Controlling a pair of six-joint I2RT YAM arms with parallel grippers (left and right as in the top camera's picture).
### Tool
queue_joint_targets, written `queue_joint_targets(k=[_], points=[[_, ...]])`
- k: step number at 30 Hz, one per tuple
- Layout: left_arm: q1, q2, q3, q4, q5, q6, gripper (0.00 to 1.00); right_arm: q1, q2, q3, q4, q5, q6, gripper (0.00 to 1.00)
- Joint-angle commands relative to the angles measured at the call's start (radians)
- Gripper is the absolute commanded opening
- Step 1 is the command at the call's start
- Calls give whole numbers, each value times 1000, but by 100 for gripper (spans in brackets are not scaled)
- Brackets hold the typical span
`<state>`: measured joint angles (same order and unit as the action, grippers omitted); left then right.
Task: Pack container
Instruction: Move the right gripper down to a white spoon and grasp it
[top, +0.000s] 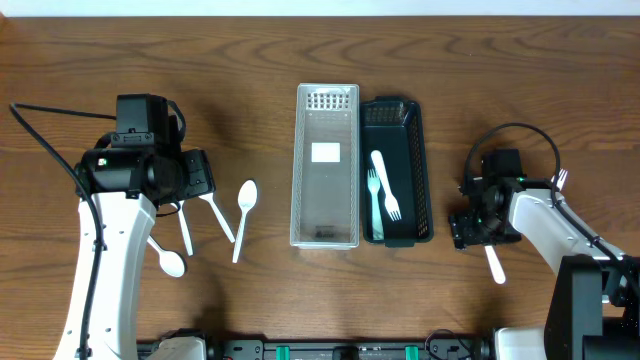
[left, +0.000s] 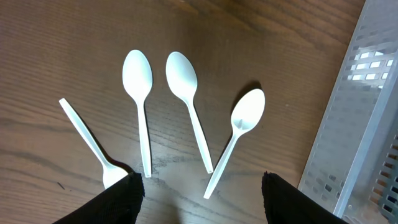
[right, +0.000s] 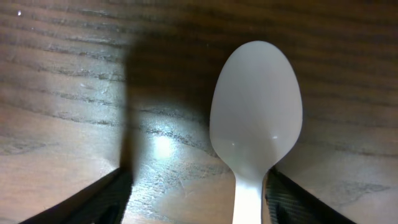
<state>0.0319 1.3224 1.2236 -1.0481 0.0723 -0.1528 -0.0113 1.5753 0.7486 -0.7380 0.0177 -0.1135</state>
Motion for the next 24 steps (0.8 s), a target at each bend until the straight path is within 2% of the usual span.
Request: queue_joint_targets(k=[1, 9, 16, 24], points=[[0, 2, 18, -6, -1, 6, 64, -5, 23, -32, 13, 23, 12, 63], [0, 2, 18, -6, -1, 6, 64, -5, 23, -32, 27, 23, 47, 62], [0, 2, 18, -7, -1, 6, 64, -5, 23, -32, 47, 23, 46, 49], [0, 2, 18, -6, -1, 6, 64, -5, 23, -32, 71, 23, 46, 43]])
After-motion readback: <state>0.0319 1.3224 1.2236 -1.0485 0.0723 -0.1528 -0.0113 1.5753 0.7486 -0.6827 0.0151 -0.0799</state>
